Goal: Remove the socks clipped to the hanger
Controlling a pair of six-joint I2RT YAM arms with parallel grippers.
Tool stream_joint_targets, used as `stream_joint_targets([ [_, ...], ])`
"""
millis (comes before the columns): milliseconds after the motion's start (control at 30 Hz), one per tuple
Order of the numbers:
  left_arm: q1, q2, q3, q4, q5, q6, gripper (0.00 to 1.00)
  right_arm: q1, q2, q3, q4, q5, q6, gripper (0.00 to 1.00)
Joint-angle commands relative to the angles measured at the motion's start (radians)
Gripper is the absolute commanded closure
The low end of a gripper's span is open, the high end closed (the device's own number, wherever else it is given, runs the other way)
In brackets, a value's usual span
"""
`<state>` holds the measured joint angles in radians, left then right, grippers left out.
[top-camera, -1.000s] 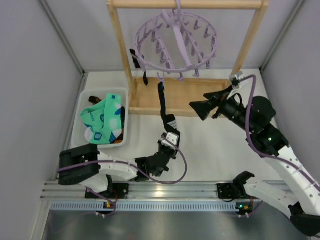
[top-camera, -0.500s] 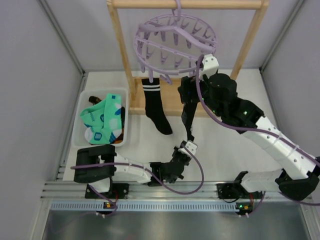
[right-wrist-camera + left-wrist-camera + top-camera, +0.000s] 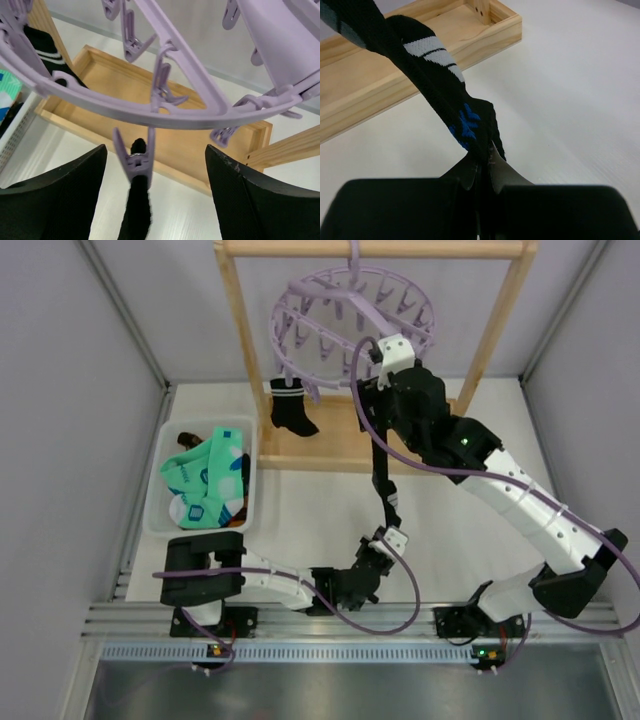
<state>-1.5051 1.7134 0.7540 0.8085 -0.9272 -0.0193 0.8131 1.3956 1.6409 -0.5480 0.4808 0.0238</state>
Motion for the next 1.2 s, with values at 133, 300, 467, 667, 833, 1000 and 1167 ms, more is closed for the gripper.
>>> stream_joint_targets([
  [133,-0.032,0.012,0.047,0.047,0.011,0.036,1.0,-0.028,0.026,0.046,0.065,-0.064,-0.045,0.33],
  [300,-0.033,0.005,0.044,0.047,0.01,0.036,1.0,-0.028,0.029,0.031,0.095,-0.097,-0.033,0.36],
  [467,-0.037,0.005,0.047,0.047,0.007,0.045,1.0,-0.008,0.042,0.04,0.126,-0.12,-0.03,0.36],
  [667,-0.038,-0.003,0.042,0.047,0.004,0.042,1.0,0.028,0.089,0.076,0.143,-0.035,-0.032,0.33],
  [833,-0.044,-0.02,0.028,0.047,0.002,0.036,1.0,0.026,0.08,0.034,0.213,0.019,-0.035,0.46],
  [1000,-0.046,-0.017,0.03,0.047,0.001,0.032,1.0,0.028,0.072,0.014,0.238,0.001,-0.03,0.75],
  [1167,-0.046,-0.021,0.013,0.047,-0.022,0.025,1.0,0.028,0.043,-0.003,0.249,-0.004,-0.028,0.93],
])
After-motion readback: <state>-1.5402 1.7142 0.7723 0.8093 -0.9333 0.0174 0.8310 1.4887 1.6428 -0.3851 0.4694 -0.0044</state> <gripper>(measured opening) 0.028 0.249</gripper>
